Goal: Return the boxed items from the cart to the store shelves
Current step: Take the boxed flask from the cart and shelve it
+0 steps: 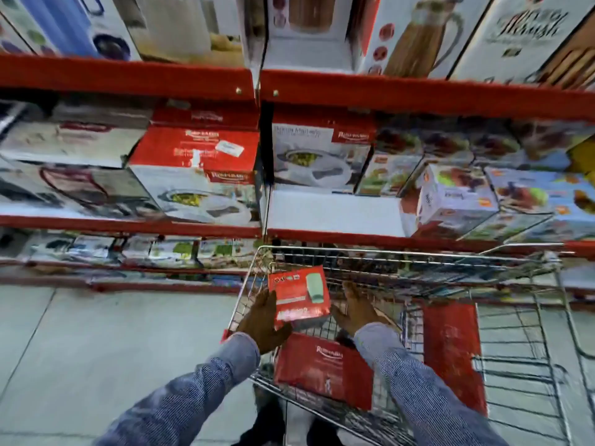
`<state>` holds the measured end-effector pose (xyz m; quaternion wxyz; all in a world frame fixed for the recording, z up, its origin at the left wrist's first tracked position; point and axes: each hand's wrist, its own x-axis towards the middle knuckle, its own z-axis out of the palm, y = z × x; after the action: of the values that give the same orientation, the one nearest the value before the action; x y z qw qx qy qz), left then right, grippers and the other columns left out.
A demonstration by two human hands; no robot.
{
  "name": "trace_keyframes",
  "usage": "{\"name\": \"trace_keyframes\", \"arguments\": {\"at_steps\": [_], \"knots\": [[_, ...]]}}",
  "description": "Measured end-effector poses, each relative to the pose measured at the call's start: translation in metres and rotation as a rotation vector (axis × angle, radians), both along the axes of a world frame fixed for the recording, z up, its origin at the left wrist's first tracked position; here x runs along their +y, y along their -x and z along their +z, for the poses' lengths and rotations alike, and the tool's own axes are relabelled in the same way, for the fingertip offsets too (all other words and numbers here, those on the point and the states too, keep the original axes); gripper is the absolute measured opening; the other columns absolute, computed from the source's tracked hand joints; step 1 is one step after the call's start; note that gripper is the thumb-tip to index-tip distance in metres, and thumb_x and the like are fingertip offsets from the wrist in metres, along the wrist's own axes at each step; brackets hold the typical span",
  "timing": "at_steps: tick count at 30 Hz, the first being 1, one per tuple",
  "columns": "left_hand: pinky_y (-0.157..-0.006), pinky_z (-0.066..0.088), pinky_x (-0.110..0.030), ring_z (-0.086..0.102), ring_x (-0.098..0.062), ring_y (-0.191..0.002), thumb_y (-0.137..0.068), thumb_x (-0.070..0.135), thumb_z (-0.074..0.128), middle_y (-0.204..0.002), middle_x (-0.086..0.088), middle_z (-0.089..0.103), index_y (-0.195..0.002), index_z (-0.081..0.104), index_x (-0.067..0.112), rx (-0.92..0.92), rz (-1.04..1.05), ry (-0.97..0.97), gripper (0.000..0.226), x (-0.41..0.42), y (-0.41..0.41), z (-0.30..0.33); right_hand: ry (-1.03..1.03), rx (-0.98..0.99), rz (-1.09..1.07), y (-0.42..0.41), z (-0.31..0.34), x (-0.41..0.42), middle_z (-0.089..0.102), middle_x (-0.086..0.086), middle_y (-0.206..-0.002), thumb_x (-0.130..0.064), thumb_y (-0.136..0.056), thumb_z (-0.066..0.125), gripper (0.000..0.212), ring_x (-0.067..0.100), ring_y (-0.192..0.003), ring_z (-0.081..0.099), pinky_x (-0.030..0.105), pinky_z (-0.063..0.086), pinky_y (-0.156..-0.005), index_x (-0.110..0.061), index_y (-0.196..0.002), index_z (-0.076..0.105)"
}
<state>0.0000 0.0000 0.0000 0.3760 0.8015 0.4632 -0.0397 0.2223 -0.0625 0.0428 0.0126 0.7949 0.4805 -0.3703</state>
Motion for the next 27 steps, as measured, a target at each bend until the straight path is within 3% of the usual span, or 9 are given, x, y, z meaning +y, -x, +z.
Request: {"name": "trace_keyframes", "arguments": {"at_steps": [4, 6, 9, 13, 16, 18, 20, 24, 27], "knots": [[-0.088, 0.041, -0.026, 0.055, -0.032, -0.121, -0.085, 0.030, 0.066, -0.130, -0.014, 0.058, -0.133, 0.046, 0.008, 0.014, 0.282, 0.252, 0.057, -0.001, -0.013, 0.015, 0.152, 0.147, -0.179, -0.003, -0.036, 0.007, 0.050, 0.016, -0.145, -0.039, -0.093, 0.047, 0.061, 0.036, -0.131, 0.049, 0.046, 0.033, -0.113, -0.022, -0.149, 0.030], [-0.081, 0.042, -0.027, 0.059, -0.031, -0.115, -0.080, 0.045, 0.066, -0.125, -0.012, 0.062, -0.125, 0.055, 0.008, 0.035, 0.412, 0.396, 0.059, 0.001, -0.017, 0.010, 0.184, 0.236, -0.248, -0.001, -0.047, 0.005, 0.054, 0.007, -0.143, -0.038, -0.093, 0.045, 0.051, 0.032, -0.132, 0.049, 0.044, 0.034, -0.112, -0.026, -0.142, 0.043], [-0.081, 0.052, -0.036, 0.065, -0.036, -0.105, -0.064, 0.061, 0.069, -0.109, -0.016, 0.072, -0.107, 0.067, 0.012, -0.045, 0.616, 0.511, 0.065, 0.005, -0.015, -0.015, 0.132, 0.396, -0.440, 0.006, -0.040, 0.009, 0.060, -0.002, -0.116, -0.025, -0.092, 0.050, 0.030, 0.021, -0.113, 0.055, 0.035, 0.042, -0.099, -0.021, -0.118, 0.064], [-0.094, 0.049, -0.048, 0.061, -0.038, -0.111, -0.072, 0.032, 0.077, -0.116, -0.023, 0.068, -0.110, 0.066, 0.011, -0.192, 0.783, 0.594, 0.045, 0.001, -0.024, -0.004, 0.069, 0.503, -0.650, 0.008, -0.047, 0.008, 0.065, -0.006, -0.096, -0.018, -0.084, 0.052, 0.026, 0.024, -0.109, 0.058, 0.038, 0.046, -0.099, -0.039, -0.085, 0.067], [-0.098, 0.047, -0.042, 0.061, -0.034, -0.111, -0.075, 0.019, 0.074, -0.118, -0.017, 0.068, -0.116, 0.062, 0.006, -0.282, 0.801, 0.616, 0.044, 0.000, -0.027, -0.001, 0.010, 0.540, -0.664, 0.005, -0.046, 0.006, 0.062, -0.007, -0.096, -0.021, -0.079, 0.050, 0.040, 0.020, -0.101, 0.055, 0.033, 0.044, -0.086, -0.032, -0.114, 0.067], [-0.097, 0.048, -0.044, 0.062, -0.035, -0.110, -0.072, 0.022, 0.074, -0.114, -0.012, 0.069, -0.114, 0.063, 0.009, -0.311, 0.818, 0.599, 0.045, -0.001, -0.027, 0.002, -0.055, 0.548, -0.672, 0.005, -0.033, 0.007, 0.064, -0.005, -0.110, -0.030, -0.073, 0.051, 0.052, 0.020, -0.104, 0.057, 0.034, 0.046, -0.090, -0.030, -0.124, 0.063], [-0.096, 0.047, -0.046, 0.062, -0.035, -0.109, -0.075, 0.026, 0.071, -0.111, -0.011, 0.070, -0.111, 0.065, 0.014, -0.352, 0.819, 0.557, 0.038, -0.003, -0.026, 0.017, -0.114, 0.562, -0.671, 0.006, -0.016, 0.006, 0.067, -0.001, -0.113, -0.035, -0.070, 0.050, 0.057, 0.020, -0.100, 0.061, 0.040, 0.050, -0.093, -0.032, -0.126, 0.061], [-0.094, 0.048, -0.049, 0.063, -0.030, -0.107, -0.075, 0.035, 0.068, -0.110, -0.002, 0.072, -0.104, 0.066, 0.033, -0.450, 0.845, 0.460, 0.029, -0.014, -0.019, 0.056, -0.282, 0.585, -0.641, 0.008, 0.023, -0.001, 0.070, 0.009, -0.086, -0.025, -0.081, 0.050, 0.046, 0.015, -0.071, 0.058, 0.036, 0.050, -0.073, -0.032, -0.125, 0.062], [-0.091, 0.053, -0.044, 0.066, -0.021, -0.093, -0.067, 0.042, 0.072, -0.098, 0.006, 0.076, -0.105, 0.068, 0.035, -0.516, 0.866, 0.325, 0.039, -0.021, -0.008, 0.091, -0.419, 0.601, -0.583, 0.007, 0.060, -0.007, 0.074, -0.002, -0.101, -0.025, -0.082, 0.047, 0.044, 0.002, -0.085, 0.068, 0.030, 0.057, -0.079, -0.032, -0.122, 0.064]]}}
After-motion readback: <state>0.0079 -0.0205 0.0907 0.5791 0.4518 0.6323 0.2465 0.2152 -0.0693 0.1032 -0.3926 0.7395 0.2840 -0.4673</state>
